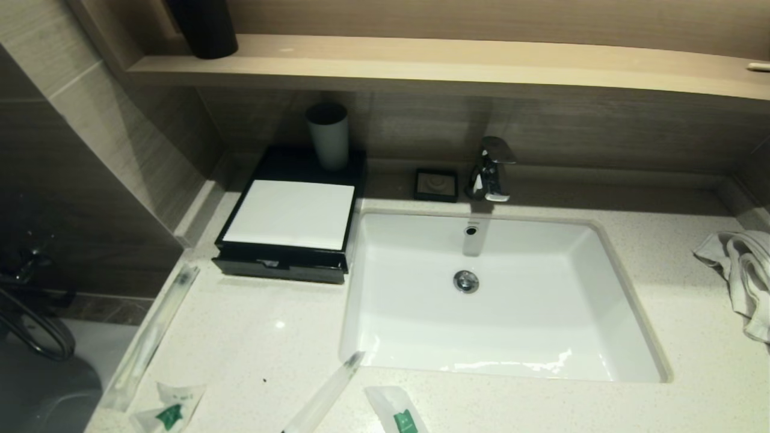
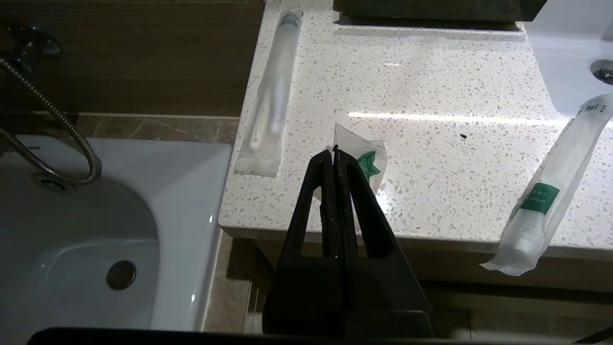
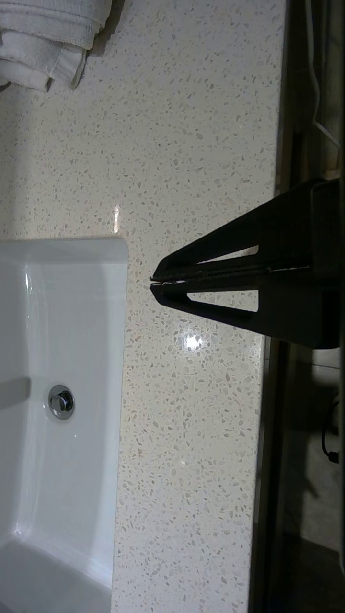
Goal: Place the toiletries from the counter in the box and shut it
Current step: Pick up the cup
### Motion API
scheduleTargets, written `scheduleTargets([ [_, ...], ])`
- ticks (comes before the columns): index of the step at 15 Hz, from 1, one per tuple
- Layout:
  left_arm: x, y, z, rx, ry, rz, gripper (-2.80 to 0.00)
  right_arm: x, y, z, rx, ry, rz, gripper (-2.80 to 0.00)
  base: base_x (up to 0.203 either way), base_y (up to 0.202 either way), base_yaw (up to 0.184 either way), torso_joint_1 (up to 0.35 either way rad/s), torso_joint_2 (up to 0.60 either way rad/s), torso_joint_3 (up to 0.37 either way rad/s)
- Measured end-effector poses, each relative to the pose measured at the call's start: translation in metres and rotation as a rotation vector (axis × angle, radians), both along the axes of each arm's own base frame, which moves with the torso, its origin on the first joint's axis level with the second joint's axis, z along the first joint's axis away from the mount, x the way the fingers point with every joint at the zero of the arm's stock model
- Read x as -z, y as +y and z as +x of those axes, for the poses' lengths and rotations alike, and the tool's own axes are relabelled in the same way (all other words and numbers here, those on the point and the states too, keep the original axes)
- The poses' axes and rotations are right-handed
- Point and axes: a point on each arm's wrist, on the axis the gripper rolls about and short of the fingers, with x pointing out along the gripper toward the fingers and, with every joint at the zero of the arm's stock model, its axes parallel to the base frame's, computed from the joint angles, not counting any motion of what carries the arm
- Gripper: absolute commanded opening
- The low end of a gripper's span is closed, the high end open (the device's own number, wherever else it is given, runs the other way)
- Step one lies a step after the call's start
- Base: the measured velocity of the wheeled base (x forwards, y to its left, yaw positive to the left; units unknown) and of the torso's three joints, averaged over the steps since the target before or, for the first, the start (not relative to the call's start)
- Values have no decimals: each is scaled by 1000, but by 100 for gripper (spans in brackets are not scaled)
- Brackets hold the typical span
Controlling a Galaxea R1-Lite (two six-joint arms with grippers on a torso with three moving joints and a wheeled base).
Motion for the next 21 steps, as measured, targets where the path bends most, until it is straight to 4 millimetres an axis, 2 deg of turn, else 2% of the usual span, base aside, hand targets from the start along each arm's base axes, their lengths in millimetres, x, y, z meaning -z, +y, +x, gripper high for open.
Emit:
scheduleTargets([
  [4, -8, 0, -1, -2, -65, 22, -280, 0, 0, 0, 0, 0, 0, -280, 0, 0, 0, 0, 0, 0],
  [10, -45, 0, -15, 5, -206, 26, -280, 0, 0, 0, 0, 0, 0, -280, 0, 0, 0, 0, 0, 0],
  [21, -87, -1, -47, 43, -238, 74, -280, 0, 0, 0, 0, 0, 0, -280, 0, 0, 0, 0, 0, 0],
])
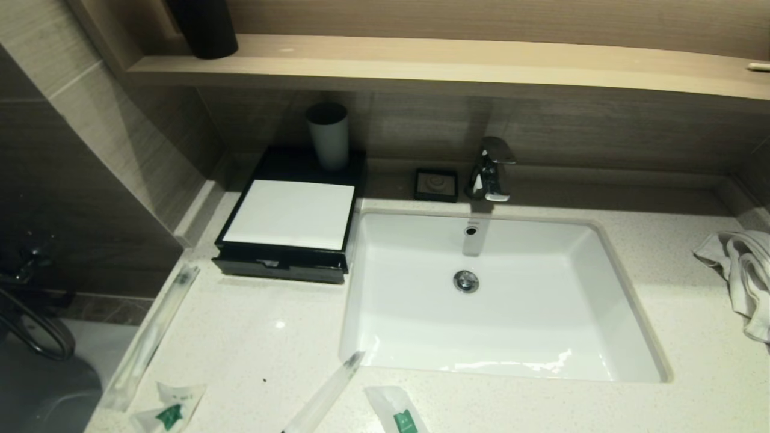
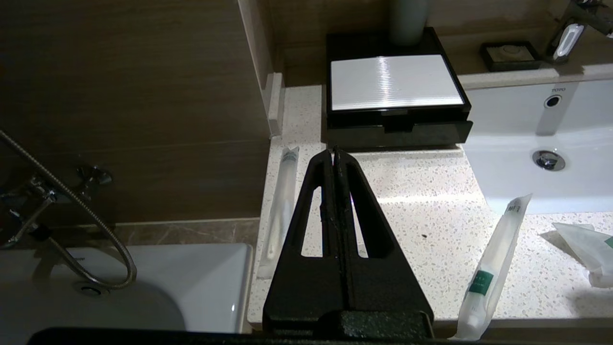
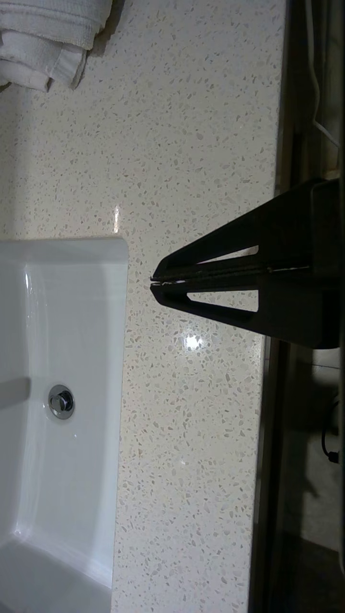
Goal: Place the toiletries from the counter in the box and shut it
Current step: Pick up the cup
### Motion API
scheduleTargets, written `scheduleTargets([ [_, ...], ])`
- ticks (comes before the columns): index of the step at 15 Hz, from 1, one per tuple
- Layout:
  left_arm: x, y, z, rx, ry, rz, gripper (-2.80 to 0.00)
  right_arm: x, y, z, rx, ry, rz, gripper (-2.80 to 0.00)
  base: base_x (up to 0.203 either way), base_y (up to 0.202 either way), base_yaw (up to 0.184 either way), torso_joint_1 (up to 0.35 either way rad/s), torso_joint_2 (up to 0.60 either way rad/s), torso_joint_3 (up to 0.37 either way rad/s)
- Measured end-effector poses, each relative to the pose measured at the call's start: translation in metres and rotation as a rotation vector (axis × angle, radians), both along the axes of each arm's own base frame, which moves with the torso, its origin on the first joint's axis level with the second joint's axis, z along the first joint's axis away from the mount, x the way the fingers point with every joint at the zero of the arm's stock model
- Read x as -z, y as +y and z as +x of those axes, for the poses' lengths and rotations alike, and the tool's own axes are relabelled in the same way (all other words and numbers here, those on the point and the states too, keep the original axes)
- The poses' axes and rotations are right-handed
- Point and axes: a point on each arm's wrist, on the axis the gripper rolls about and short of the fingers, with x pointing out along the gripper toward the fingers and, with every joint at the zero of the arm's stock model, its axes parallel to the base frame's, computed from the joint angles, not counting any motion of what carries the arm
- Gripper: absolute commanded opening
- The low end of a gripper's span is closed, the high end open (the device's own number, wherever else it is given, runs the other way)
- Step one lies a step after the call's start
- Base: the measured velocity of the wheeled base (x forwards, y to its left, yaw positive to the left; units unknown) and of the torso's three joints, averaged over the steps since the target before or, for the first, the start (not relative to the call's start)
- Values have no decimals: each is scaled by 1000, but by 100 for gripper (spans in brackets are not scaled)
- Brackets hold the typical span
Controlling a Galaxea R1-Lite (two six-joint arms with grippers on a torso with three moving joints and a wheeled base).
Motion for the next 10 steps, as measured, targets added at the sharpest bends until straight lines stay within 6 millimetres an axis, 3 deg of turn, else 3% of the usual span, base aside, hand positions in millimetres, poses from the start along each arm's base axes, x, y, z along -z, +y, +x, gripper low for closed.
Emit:
scheduleTargets([
  [10, -23, -1, -27, 10, -37, 102, -280, 0, 0, 0, 0, 0, 0, -280, 0, 0, 0, 0, 0, 0],
])
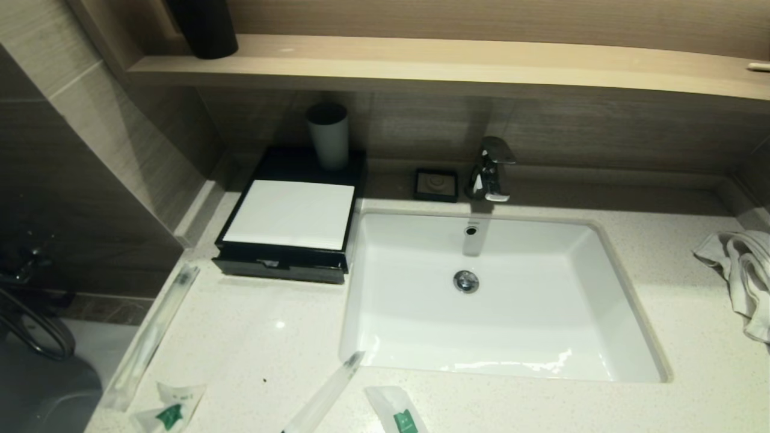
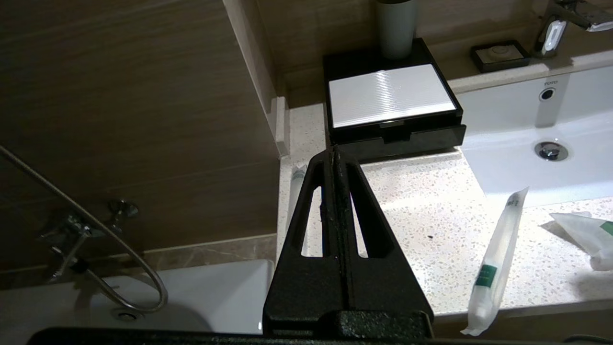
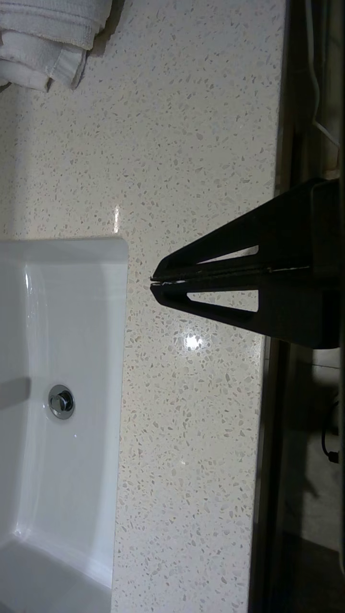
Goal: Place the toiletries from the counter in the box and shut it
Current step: Pick up the cup
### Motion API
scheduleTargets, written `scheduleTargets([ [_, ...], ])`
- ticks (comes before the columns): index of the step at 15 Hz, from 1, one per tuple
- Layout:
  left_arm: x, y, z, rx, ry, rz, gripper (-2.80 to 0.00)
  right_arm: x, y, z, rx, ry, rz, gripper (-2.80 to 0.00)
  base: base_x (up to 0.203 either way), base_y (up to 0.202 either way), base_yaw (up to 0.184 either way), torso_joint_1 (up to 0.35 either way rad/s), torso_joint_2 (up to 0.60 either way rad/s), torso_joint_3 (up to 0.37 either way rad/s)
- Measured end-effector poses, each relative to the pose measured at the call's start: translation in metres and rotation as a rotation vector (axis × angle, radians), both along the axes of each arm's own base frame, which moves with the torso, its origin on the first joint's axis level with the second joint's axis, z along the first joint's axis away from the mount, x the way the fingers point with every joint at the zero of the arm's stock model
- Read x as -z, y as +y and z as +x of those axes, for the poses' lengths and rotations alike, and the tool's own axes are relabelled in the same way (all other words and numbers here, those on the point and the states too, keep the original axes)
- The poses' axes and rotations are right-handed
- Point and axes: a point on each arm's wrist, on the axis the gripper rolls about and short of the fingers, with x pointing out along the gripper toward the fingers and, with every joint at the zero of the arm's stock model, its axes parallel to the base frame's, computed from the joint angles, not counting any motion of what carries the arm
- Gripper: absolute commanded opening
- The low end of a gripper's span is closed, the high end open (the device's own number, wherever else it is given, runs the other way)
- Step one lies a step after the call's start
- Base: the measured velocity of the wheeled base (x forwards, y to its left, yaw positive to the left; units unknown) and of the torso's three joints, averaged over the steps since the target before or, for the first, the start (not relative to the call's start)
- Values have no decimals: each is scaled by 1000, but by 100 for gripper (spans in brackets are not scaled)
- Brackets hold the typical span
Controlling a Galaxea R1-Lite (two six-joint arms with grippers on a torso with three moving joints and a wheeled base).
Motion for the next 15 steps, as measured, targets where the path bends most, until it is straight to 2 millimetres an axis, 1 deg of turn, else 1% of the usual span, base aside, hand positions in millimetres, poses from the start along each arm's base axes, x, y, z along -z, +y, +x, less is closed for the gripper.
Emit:
scheduleTargets([
  [4, -10, 0, -9, -22, -48, 49, -280, 0, 0, 0, 0, 0, 0, -280, 0, 0, 0, 0, 0, 0],
  [6, -25, 1, -9, -42, -59, 43, -280, 0, 0, 0, 0, 0, 0, -280, 0, 0, 0, 0, 0, 0],
  [7, -36, 1, -5, -52, -56, 38, -280, 0, 0, 0, 0, 0, 0, -280, 0, 0, 0, 0, 0, 0],
  [9, -67, 1, 10, -66, -60, 20, -280, 0, 0, 0, 0, 0, 0, -280, 0, 0, 0, 0, 0, 0],
  [11, -95, 2, 33, -69, -65, 9, -280, 0, 0, 0, 1, 0, 0, -280, 0, 0, 0, 0, 0, 0],
  [13, -114, 1, 61, -67, -47, 4, -280, 0, 0, 0, 1, 0, 0, -280, 0, 0, 0, 0, 0, 0],
  [15, -128, 1, 91, -60, -9, -14, -280, 0, 0, 0, 1, 0, 0, -280, 0, 0, 0, 0, 0, 0],
])
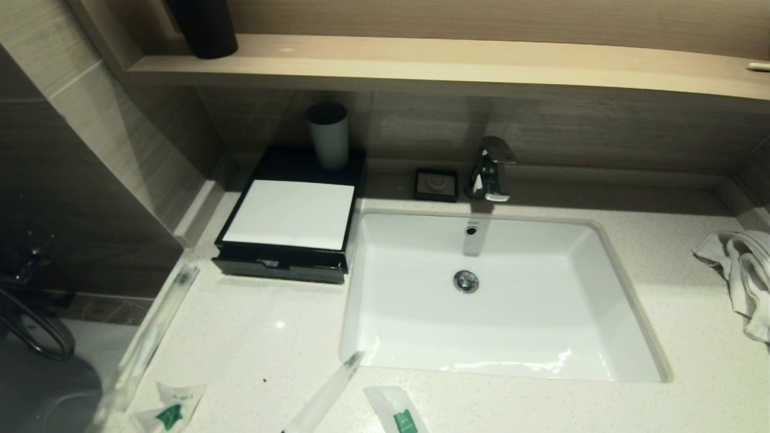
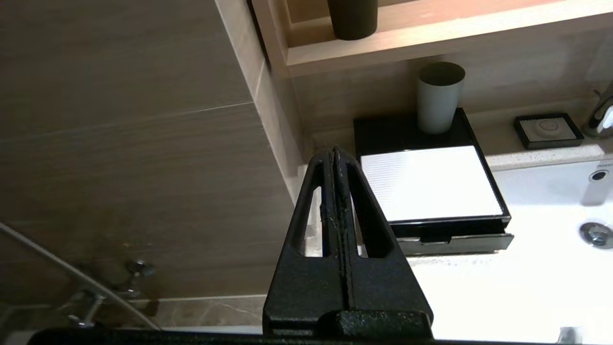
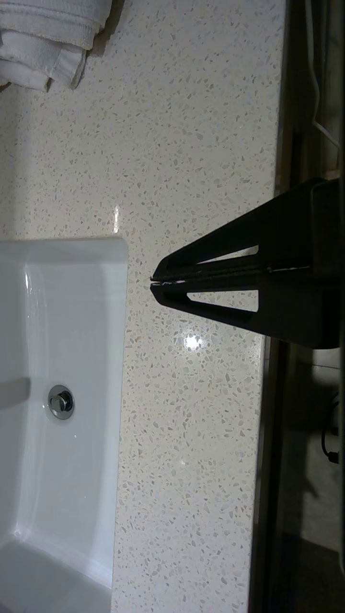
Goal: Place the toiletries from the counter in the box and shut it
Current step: Pick up the cup
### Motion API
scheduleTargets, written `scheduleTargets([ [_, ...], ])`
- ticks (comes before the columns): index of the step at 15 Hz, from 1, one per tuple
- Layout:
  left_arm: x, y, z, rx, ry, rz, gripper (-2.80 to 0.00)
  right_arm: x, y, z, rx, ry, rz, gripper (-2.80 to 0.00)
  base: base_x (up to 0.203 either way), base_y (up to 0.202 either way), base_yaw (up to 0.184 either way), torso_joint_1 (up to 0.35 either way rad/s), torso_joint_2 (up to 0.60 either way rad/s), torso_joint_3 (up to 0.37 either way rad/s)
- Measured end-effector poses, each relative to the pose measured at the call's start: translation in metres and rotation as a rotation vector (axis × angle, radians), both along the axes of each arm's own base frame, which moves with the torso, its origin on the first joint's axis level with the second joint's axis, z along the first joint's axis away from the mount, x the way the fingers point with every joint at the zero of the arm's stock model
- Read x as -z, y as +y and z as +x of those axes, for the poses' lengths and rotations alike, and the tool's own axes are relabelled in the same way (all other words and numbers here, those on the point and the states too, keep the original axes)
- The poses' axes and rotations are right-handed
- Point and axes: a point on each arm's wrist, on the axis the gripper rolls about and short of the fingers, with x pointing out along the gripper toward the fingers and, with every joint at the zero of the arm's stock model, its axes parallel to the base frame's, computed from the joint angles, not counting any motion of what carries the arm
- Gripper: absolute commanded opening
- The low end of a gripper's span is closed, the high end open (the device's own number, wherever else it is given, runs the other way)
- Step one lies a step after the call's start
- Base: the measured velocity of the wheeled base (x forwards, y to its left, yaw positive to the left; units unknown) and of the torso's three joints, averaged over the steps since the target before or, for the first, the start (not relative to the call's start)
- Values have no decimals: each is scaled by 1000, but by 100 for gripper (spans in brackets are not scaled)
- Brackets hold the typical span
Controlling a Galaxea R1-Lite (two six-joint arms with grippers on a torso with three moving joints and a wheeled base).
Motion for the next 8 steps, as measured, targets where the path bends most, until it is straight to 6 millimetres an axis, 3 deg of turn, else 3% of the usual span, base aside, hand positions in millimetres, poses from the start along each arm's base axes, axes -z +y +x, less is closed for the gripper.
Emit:
scheduleTargets([
  [4, -17, -1, 63, 36, 130, -103, -280, 0, 0, 0, -1, 0, 0, -280, 0, 0, 0, 0, 0, 0],
  [8, -18, -9, 123, 114, 261, -196, -280, 0, 0, 0, 0, 0, 0, -280, 0, 0, 0, 0, 0, 0],
])
